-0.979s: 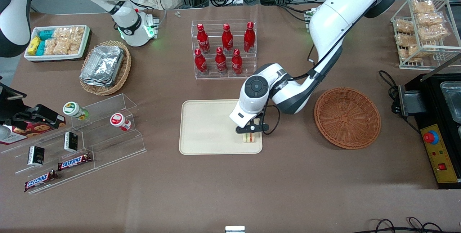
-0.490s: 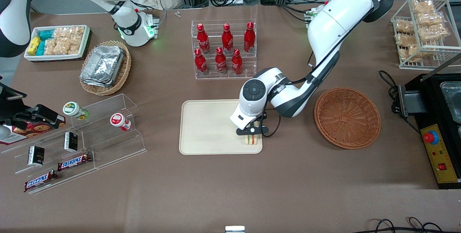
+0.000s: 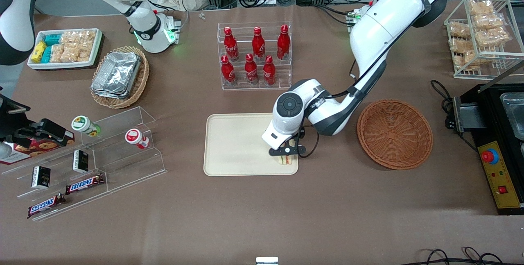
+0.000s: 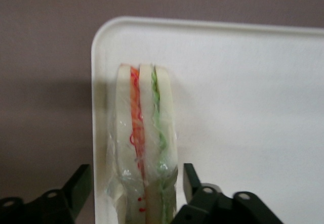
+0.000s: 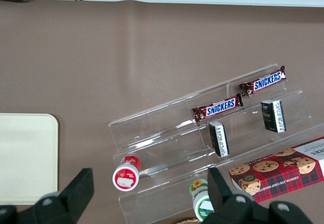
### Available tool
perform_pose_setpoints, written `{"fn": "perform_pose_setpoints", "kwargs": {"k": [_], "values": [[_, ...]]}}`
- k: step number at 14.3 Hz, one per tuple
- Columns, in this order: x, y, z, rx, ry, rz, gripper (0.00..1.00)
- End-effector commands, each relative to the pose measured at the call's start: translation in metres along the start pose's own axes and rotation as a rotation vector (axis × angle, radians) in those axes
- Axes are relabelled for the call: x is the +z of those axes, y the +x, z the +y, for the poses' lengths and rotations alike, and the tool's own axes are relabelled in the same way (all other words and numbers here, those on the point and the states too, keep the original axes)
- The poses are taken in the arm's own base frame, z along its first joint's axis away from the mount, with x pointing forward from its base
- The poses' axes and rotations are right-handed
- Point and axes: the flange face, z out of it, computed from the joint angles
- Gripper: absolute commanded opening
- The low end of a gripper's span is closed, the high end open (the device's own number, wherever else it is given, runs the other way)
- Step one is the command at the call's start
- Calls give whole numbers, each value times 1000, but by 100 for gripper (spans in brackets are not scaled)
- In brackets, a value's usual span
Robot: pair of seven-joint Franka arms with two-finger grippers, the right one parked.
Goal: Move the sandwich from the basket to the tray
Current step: 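Open the left gripper to release the sandwich on the tray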
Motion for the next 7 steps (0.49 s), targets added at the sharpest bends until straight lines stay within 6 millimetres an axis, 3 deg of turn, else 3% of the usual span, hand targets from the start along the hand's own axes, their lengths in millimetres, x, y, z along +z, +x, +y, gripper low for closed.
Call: {"fn": "perform_pose_setpoints", "kwargs": {"k": [1,3,4,7], "values": [[-66,11,-11,-17,52,55,99],[-122,7,-21,8,99,104,99],[-146,13,-36,16,115,110,99],[-233,46,-123,20,5,44,99]]}}
